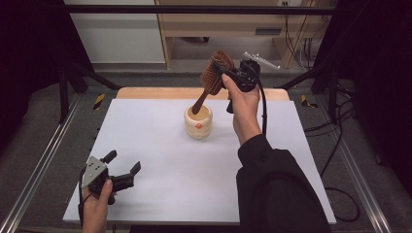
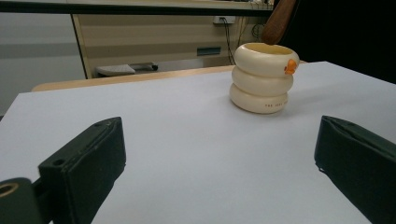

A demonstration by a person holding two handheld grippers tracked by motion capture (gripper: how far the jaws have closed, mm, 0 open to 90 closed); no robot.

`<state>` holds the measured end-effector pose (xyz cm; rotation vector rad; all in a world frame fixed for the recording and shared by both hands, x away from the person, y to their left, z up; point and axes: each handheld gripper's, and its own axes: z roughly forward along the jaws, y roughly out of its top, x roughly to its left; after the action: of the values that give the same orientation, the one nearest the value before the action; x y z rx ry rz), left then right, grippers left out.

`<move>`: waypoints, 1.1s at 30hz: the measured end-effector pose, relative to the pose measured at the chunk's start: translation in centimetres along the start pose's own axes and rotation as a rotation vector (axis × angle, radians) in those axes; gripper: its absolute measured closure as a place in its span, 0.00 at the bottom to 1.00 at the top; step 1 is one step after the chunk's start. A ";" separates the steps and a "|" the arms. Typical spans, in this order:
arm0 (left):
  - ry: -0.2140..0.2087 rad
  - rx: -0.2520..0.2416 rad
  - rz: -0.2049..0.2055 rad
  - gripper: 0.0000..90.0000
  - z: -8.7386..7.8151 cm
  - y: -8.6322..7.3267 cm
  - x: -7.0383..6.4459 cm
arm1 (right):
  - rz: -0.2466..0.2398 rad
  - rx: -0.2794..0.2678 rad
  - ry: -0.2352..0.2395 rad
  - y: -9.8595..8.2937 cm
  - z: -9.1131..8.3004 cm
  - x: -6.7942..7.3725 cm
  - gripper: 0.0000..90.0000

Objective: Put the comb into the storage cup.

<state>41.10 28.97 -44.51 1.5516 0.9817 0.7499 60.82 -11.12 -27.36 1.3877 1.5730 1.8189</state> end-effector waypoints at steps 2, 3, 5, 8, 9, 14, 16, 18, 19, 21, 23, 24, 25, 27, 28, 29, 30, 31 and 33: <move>-0.001 0.000 0.000 0.02 0.0 0.0 0.0 | -0.001 0.004 -0.006 -0.2 0.1 -0.2 0.57; -0.001 -0.001 0.001 0.02 0.0 0.0 0.0 | -0.003 0.002 -0.008 -0.3 0.1 -0.2 0.57; -0.001 -0.003 0.001 0.02 0.0 0.0 0.0 | -0.002 0.007 -0.008 -0.5 0.2 -0.3 0.57; 0.003 -0.003 -0.001 0.02 0.0 0.0 0.0 | -0.010 0.009 -0.011 -0.7 0.3 -0.5 0.57; 0.003 -0.002 -0.001 0.02 0.0 0.0 0.0 | -0.010 0.011 -0.011 -0.8 0.4 -0.5 0.57; -0.001 -0.003 -0.001 0.02 0.0 0.0 0.0 | -0.013 0.017 -0.020 -1.1 0.5 -0.6 0.57; -0.003 -0.005 -0.001 0.02 0.0 0.0 0.0 | -0.013 0.017 -0.023 -1.2 0.5 -0.7 0.57; -0.003 -0.004 -0.001 0.02 0.0 0.0 0.0 | -0.013 0.021 -0.023 -1.4 0.6 -0.8 0.57; 0.003 -0.003 0.000 0.02 0.0 0.0 0.0 | -0.013 0.023 -0.025 -1.4 0.6 -0.8 0.57; -0.002 -0.005 -0.005 0.02 0.0 0.0 0.0 | -0.015 0.031 -0.025 -1.7 0.8 -0.8 0.57; -0.003 -0.004 -0.002 0.02 0.0 0.0 0.0 | -0.018 0.034 -0.024 -1.9 1.0 -0.8 0.57; -0.004 -0.003 -0.002 0.02 0.0 0.0 0.0 | -0.022 0.037 -0.025 -2.0 1.1 -0.8 0.57; -0.004 -0.003 -0.002 0.02 0.0 0.0 0.0 | -0.022 0.038 -0.027 -2.0 1.2 -0.8 0.57; -0.004 -0.003 -0.004 0.02 0.0 0.0 0.0 | -0.024 0.042 -0.026 -2.2 1.4 -0.8 0.57; -0.004 -0.003 -0.003 0.02 0.0 0.0 0.0 | -0.024 0.044 -0.026 -2.2 1.5 -0.8 0.57; -0.004 -0.004 -0.004 0.02 0.0 0.0 0.0 | -0.027 0.047 -0.027 -2.3 1.5 -0.7 0.57; -0.005 -0.004 -0.003 0.02 0.0 0.0 0.0 | -0.028 0.047 -0.029 -2.3 1.6 -0.7 0.57; -0.005 -0.004 -0.003 0.02 0.0 0.0 0.0 | -0.030 0.049 -0.031 -2.4 1.6 -0.7 0.57; -0.005 -0.004 -0.003 0.02 0.0 0.0 0.0 | -0.033 0.049 -0.035 -2.4 1.7 -0.8 0.57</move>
<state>41.13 28.96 -44.51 1.5476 0.9782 0.7447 61.82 -10.05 -30.01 1.3996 1.6236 1.7384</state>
